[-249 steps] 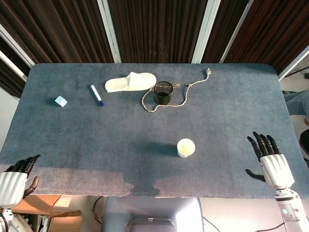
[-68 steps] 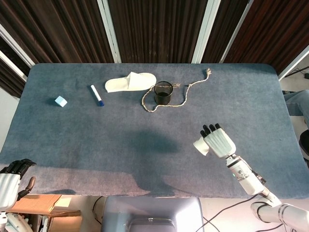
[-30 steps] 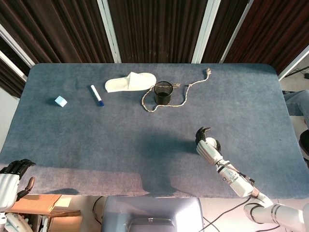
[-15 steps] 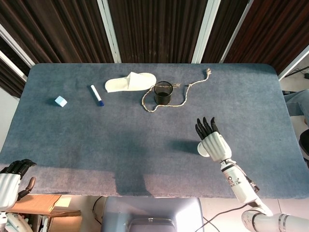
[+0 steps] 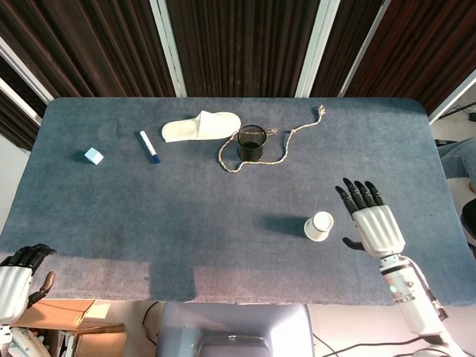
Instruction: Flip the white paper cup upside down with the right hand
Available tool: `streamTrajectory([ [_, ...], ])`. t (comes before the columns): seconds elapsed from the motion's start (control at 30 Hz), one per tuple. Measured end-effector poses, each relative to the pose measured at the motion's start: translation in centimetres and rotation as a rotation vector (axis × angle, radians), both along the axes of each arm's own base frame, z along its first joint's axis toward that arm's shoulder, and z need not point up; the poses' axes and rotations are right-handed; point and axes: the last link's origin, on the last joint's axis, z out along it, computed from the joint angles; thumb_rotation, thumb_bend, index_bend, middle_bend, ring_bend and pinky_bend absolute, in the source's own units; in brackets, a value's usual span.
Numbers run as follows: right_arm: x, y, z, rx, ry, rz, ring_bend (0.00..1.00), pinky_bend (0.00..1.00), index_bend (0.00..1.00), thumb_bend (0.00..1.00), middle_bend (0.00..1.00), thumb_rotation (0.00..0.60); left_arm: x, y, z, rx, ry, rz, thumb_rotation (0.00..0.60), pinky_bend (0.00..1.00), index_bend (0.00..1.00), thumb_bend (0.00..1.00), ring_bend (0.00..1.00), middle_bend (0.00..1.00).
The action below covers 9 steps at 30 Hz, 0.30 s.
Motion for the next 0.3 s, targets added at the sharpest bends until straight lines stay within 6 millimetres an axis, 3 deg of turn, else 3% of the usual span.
streamTrajectory([
  [0.17, -1.8, 2.0, 2.0, -0.050, -0.074, -0.031, 0.00, 0.15, 0.00, 0.24, 0.00, 0.600, 0.1, 0.1, -0.1, 0.004, -0.001, -0.010, 0.600, 0.52, 0.36, 0.38, 0.31, 0.32],
  [0.3, -2.0, 2.1, 2.0, -0.042, -0.078, -0.039, 0.00, 0.15, 0.00, 0.24, 0.00, 0.600, 0.0, 0.1, -0.1, 0.005, -0.001, -0.009, 0.600, 0.52, 0.36, 0.38, 0.31, 0.32],
])
